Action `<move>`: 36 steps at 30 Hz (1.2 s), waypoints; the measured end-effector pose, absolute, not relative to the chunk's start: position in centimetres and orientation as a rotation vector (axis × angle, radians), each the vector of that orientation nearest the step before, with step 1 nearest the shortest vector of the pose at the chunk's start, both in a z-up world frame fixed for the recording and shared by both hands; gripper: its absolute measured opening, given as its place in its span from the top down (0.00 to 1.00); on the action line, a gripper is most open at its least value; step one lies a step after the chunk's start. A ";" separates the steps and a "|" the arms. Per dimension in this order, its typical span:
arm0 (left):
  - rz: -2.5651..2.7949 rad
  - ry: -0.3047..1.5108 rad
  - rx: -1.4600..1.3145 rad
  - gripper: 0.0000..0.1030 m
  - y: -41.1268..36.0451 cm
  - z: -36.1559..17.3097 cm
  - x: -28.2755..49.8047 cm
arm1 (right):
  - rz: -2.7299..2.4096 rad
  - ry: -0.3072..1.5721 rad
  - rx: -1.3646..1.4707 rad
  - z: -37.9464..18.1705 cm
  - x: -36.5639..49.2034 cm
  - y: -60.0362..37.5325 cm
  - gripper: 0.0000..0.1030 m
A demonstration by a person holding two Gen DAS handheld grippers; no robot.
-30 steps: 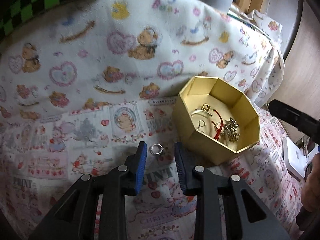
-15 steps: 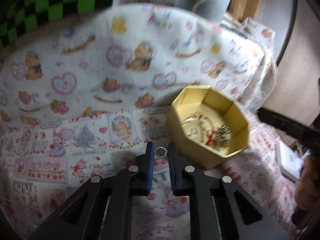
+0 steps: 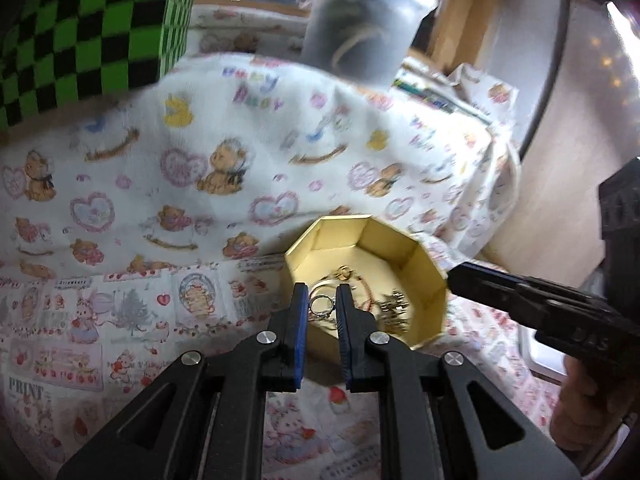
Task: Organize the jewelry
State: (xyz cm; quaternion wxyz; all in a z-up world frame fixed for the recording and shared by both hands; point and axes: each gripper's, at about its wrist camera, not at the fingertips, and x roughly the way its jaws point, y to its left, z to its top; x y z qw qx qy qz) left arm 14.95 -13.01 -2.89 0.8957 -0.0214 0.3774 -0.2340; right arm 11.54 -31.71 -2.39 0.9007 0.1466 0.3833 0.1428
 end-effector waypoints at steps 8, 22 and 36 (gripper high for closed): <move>-0.502 0.774 -0.079 0.87 -12.3 -2.9 15.1 | 0.291 0.802 0.297 -3.0 12.0 -31.4 0.86; -0.439 0.720 -0.041 0.48 -11.5 -1.2 13.9 | 0.324 0.754 0.355 -2.4 11.7 -32.3 0.63; -0.174 0.522 -0.008 0.13 -3.8 5.4 8.6 | 0.305 0.564 0.273 2.1 7.7 -31.1 0.42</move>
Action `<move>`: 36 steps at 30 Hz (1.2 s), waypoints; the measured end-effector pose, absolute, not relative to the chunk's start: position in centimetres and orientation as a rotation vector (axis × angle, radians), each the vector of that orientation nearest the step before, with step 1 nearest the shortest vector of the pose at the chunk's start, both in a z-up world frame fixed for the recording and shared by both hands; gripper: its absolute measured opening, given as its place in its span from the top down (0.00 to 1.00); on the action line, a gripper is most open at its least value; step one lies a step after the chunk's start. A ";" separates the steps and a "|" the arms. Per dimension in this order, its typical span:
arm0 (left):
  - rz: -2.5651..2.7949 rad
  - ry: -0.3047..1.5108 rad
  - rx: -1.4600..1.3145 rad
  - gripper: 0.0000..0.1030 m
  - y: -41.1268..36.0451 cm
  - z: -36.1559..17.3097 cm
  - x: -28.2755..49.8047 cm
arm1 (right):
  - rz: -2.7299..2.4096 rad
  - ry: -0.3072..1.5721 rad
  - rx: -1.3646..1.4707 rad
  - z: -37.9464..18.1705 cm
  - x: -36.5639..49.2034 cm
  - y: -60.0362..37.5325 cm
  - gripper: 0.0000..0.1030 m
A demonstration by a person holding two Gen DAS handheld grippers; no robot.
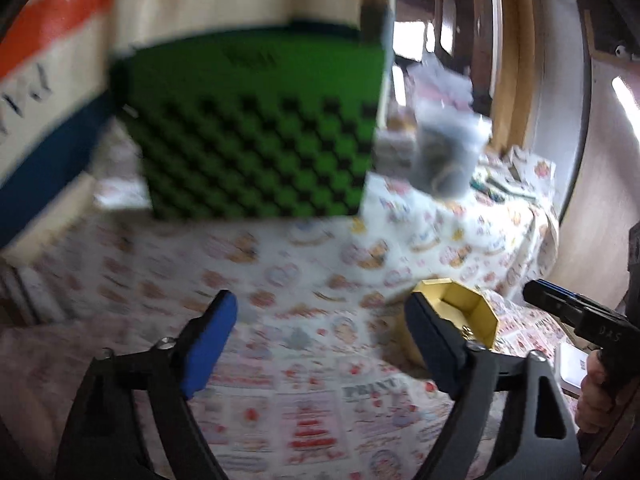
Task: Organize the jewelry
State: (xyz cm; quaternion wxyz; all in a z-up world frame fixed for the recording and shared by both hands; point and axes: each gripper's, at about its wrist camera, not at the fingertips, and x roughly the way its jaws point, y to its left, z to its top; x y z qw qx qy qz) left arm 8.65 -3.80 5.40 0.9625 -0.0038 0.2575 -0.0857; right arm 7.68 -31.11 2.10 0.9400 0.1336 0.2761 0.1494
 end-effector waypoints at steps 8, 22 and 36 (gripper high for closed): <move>-0.072 0.341 0.023 0.01 -1.2 6.6 4.7 | 0.329 0.468 0.233 3.0 6.0 -29.0 0.26; -0.106 0.285 -0.011 0.01 0.0 2.2 3.4 | 0.272 0.420 0.167 1.3 5.5 -26.4 0.11; -0.045 0.319 0.042 0.01 -0.9 0.6 4.0 | 0.146 0.350 0.103 0.0 5.1 -25.4 0.00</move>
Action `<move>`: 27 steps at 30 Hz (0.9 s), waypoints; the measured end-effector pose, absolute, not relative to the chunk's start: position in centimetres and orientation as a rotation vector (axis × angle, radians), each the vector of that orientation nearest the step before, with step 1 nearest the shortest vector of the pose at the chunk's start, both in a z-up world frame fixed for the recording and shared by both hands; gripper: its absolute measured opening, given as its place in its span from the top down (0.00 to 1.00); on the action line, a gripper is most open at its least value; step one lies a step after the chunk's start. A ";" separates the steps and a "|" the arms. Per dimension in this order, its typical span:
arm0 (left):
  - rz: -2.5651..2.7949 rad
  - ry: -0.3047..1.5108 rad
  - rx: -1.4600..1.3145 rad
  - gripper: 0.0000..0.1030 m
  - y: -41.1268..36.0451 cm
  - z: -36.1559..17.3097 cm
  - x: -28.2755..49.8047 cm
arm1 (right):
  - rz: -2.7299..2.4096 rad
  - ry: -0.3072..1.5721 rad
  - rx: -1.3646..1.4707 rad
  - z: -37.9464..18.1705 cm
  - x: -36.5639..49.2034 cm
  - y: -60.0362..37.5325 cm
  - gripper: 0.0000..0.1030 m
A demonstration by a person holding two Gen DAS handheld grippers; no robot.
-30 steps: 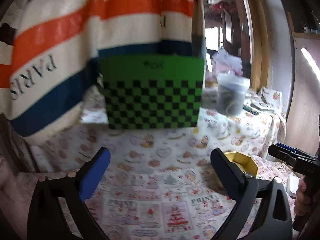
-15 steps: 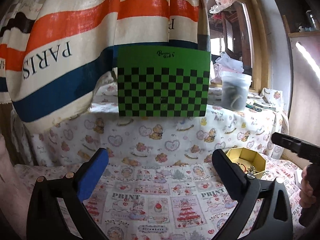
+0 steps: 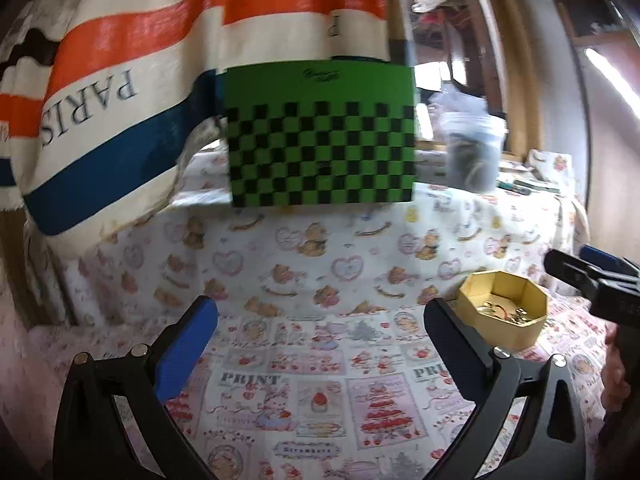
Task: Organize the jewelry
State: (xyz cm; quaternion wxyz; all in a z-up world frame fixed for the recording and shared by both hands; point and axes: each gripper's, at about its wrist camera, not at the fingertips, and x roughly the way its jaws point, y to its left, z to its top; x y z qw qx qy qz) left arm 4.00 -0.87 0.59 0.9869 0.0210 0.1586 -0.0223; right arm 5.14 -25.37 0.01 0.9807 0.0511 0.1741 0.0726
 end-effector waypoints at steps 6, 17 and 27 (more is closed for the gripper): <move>-0.005 0.314 0.045 0.01 -0.8 0.6 4.0 | 0.123 0.371 0.070 -0.6 5.2 -24.6 0.00; 0.028 0.313 0.045 0.00 -0.6 0.6 4.0 | 0.090 0.333 0.017 -0.4 4.4 -23.7 0.00; 0.038 0.313 0.042 0.00 -0.5 0.6 3.9 | 0.077 0.314 0.006 -0.3 4.0 -23.6 0.00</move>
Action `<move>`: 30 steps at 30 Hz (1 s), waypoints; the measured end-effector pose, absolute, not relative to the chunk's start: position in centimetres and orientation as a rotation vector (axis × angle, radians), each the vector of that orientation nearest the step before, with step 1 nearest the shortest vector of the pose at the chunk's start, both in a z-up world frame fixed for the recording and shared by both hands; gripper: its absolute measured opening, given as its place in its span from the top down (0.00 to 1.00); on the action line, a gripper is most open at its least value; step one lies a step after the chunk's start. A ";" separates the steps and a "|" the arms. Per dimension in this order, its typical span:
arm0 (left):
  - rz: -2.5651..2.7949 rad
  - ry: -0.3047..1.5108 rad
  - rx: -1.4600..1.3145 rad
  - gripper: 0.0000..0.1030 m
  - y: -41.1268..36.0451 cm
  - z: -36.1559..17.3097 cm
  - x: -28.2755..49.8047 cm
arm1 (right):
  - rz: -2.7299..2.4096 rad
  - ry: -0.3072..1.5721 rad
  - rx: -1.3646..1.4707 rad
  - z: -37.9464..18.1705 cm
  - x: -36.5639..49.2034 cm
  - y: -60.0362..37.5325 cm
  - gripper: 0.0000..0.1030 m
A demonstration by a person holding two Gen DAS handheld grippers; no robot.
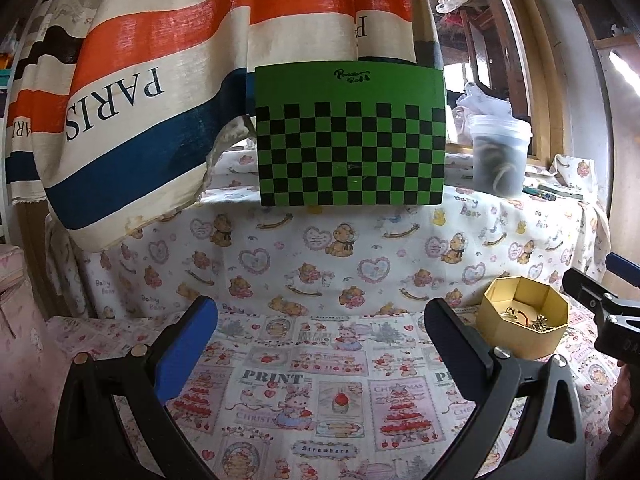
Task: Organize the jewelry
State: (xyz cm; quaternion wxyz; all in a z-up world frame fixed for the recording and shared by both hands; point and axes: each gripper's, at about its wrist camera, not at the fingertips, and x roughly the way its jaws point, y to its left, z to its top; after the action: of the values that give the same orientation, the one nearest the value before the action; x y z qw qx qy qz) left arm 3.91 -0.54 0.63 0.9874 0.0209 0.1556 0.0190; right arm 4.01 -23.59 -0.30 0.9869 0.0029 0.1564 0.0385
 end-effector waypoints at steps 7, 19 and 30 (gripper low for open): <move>0.037 0.312 0.046 0.00 -0.6 0.7 3.9 | 0.080 0.313 0.003 -0.3 4.1 -23.5 0.00; 0.026 0.315 0.051 0.00 -0.8 0.6 3.9 | 0.078 0.314 0.003 -0.3 4.1 -23.5 0.00; 0.030 0.325 0.043 0.00 -0.7 0.6 4.0 | 0.081 0.314 0.002 -0.3 4.0 -23.4 0.00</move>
State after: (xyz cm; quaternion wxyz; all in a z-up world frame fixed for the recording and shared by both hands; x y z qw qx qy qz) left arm 3.98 -0.70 0.61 0.9865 0.0213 0.1617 0.0151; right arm 4.05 -23.37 -0.31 0.9869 0.0012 0.1561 0.0405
